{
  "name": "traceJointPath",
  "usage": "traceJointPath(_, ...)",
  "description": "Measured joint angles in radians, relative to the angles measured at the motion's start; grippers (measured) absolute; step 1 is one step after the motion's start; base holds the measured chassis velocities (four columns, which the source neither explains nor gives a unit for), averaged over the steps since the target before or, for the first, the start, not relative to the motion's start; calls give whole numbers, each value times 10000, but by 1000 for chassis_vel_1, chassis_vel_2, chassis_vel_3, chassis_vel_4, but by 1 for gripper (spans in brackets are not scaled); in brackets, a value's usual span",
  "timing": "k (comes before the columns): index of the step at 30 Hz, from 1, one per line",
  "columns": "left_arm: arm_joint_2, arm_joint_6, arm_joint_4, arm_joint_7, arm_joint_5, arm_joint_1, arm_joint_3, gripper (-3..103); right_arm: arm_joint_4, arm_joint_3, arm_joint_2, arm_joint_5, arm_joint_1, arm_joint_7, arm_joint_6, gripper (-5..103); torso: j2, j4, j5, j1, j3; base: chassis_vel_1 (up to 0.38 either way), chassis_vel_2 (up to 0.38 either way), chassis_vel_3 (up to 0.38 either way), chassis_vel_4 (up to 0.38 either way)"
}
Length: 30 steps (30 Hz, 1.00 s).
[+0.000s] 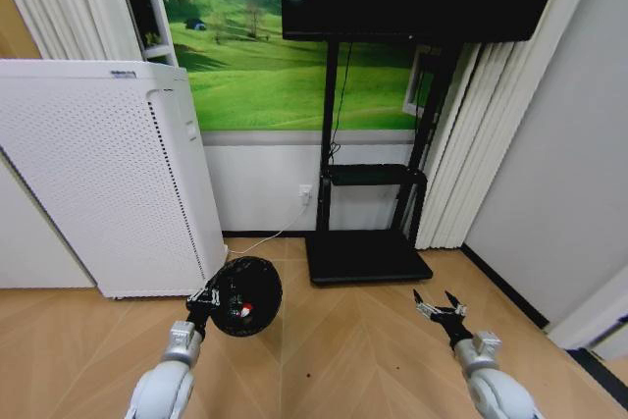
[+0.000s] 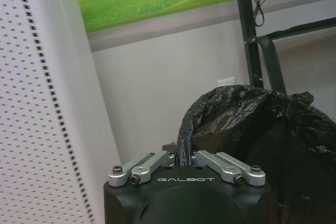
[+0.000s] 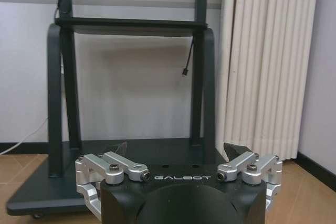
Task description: Pick up the trash bin and place the garbage on the floor into it.
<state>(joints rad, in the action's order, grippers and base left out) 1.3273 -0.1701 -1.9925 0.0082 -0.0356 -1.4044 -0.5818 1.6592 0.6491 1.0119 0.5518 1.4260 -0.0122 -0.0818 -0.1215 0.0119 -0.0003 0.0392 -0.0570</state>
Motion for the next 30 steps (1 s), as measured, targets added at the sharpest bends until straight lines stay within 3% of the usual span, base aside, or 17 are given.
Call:
traceJointPath(7, 85, -22, 100, 4, 33, 99, 132, 6, -347, -54, -104, 2, -75, 220, -135, 100, 0, -4, 13, 0, 1, -261, -250, 245, 258)
traceJointPath(9, 116, -22, 135, 0, 50, 133, 172, 6, -471, -90, -112, 0, -107, 273, -181, 100, 0, 0, -4, 1, -1, -308, -293, 318, 292)
traceJointPath(14, 135, -25, 188, 3, 54, 159, 212, 6, -672, -220, -102, -19, -167, 267, -320, 100, 0, -1, 8, 0, 1, -346, -333, 345, 329)
traceJointPath(15, 137, -25, 205, 3, 54, 170, 225, 6, -726, -245, -103, -57, -204, 264, -338, 100, 0, 0, -8, 1, -2, -347, -342, 301, 341)
traceJointPath(16, 138, -26, 226, 7, 54, 173, 236, 6, -819, -308, -104, -117, -258, 227, -350, 100, 0, 1, 14, 1, 0, -310, -342, 289, 272)
traceJointPath(18, 138, -24, 236, 7, 55, 186, 249, 6, -918, -380, -126, -177, -321, 178, -330, 100, 1, 4, 16, 2, -1, -181, -249, 289, 149)
traceJointPath(20, 138, -27, 255, 8, 56, 192, 281, 6, -1048, -525, -230, -263, -437, 74, -210, 100, 1, 0, -1, 1, 0, -124, -156, 202, 127)
traceJointPath(29, 89, -37, 291, 2, 143, 108, 370, 6, -1804, -1840, -809, -445, -606, -357, 464, 100, 0, -4, 5, 0, 0, 39, 26, -21, -34)
traceJointPath(30, 62, -37, 298, 0, 166, 71, 402, 6, -2070, -2206, -781, -376, -720, -696, 638, 100, 0, -5, 2, 0, 0, 63, 58, -53, -73)
